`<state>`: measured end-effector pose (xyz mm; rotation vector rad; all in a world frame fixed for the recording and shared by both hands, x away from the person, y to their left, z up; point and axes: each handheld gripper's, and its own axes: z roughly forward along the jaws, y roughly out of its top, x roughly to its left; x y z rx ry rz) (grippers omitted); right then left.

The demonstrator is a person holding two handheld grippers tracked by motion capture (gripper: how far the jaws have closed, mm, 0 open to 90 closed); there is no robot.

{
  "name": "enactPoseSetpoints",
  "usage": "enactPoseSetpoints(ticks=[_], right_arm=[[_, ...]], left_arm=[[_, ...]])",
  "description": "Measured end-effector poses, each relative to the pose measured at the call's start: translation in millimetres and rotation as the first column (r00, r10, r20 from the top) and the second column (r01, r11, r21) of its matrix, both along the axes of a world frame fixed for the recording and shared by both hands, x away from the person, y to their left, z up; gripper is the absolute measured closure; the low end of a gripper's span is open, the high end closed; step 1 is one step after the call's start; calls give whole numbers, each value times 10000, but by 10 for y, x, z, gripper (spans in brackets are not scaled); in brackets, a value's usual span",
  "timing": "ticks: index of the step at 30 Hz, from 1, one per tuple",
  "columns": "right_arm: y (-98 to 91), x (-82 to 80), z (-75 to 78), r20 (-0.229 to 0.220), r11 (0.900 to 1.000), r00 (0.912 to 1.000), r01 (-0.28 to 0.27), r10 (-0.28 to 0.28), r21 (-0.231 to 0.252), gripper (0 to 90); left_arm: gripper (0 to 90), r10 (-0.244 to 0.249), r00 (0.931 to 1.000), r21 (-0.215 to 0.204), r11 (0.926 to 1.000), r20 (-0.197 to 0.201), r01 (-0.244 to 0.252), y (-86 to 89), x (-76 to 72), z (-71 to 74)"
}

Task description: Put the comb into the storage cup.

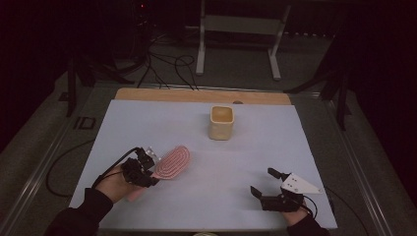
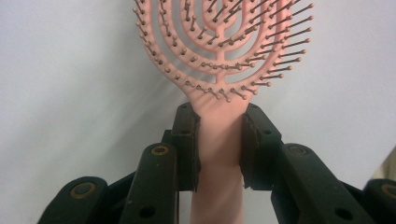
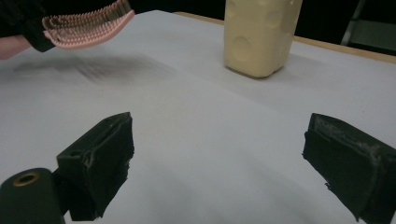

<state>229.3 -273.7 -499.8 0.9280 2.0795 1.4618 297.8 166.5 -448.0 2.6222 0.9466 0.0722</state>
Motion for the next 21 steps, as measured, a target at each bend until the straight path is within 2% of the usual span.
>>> enactPoseSetpoints(ticks=[6,8,12,19,21], right_arm=[[-1,2,-2,17,10000,10000,-21,21,-4,85],[-3,5,-1,1,10000,10000,-16,16,29,85],[2,-4,3,7,10000,10000,-6,6,-8,85],[-8,-2,11,85,10000,10000,-1,1,38,85],[-9,-3,8,33,10000,10000,9,-10,55,85]], left_arm=[[715,-178,9990,-509,9985,415,199,-53,-2,33],[715,-196,9981,-808,9964,576,243,-71,-6,40],[716,-207,9964,-1017,9944,822,291,-110,-14,41],[715,-53,9899,-1605,9866,1417,282,-185,-26,43],[715,-53,9898,-1731,9844,1427,302,-194,-22,40]])
